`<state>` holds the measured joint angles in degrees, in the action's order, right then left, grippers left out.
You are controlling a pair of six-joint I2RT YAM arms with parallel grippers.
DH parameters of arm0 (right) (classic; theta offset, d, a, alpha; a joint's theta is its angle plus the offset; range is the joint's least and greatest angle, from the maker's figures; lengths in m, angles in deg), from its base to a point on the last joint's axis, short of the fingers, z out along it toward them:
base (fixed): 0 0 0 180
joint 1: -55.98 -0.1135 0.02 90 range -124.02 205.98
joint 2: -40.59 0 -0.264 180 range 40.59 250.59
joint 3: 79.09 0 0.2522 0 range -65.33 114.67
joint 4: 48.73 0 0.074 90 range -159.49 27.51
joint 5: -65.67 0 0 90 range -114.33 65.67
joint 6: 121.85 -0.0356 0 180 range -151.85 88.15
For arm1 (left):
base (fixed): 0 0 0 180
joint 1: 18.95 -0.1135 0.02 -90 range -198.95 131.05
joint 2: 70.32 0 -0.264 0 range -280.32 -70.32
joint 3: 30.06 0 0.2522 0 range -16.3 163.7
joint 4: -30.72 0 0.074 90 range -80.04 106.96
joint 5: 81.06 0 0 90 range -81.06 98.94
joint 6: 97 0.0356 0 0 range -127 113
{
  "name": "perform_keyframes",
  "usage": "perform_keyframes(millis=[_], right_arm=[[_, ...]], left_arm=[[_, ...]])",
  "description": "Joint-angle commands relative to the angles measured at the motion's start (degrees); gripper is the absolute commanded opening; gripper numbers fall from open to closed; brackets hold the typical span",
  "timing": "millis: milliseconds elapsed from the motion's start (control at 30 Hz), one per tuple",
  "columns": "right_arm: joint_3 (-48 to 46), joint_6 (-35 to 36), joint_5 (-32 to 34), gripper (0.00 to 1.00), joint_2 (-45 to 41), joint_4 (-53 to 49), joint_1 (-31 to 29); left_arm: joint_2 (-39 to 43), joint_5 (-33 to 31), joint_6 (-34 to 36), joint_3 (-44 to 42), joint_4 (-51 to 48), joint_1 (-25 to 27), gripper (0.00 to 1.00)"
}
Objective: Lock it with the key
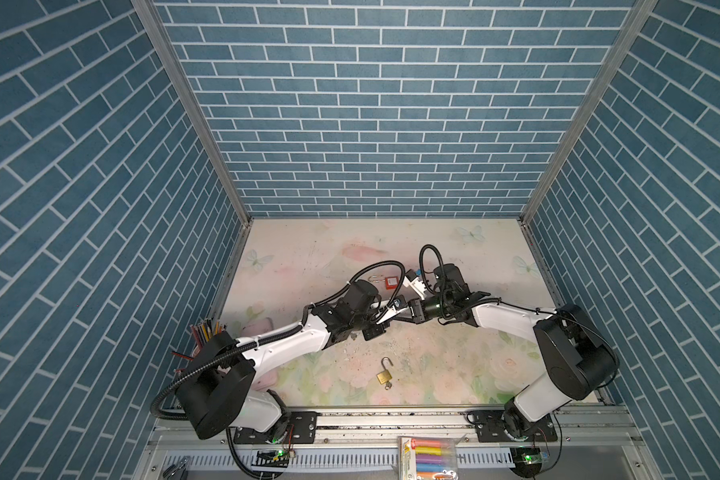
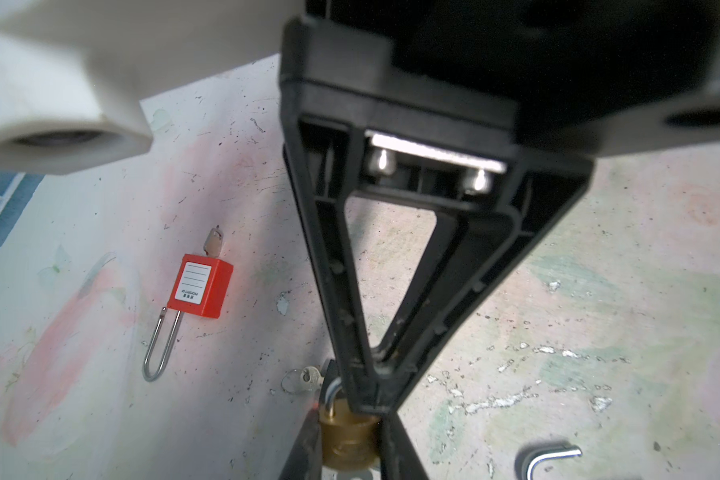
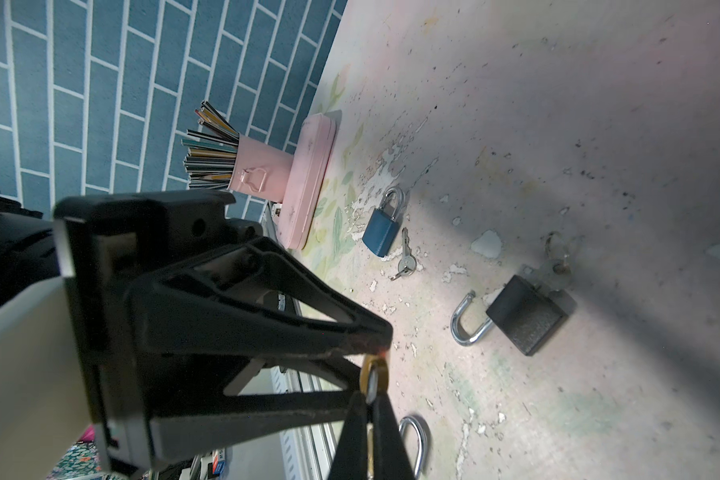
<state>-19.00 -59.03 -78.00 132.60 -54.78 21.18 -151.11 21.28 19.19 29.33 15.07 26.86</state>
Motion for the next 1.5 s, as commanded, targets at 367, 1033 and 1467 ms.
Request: perform_keyframes(millis=[367, 1033, 1467], right_arm=[[1.49, 1.15, -2.25, 0.00, -4.15, -6.76, 0.27], [4.82, 4.46, 2.09, 0.34, -13.05, -17.29, 5.45], [4.43, 5.62, 5.03, 0.31, -16.97, -19.15, 5.45]], left_arm=[[4.69, 7.43, 0.43, -2.53, 26.22, 2.47, 0.00], [6.84, 6.41, 5.85, -6.82, 14.37, 3.43, 0.00], [5.76, -1.04, -1.61, -6.09, 18.73, 3.08, 0.00]])
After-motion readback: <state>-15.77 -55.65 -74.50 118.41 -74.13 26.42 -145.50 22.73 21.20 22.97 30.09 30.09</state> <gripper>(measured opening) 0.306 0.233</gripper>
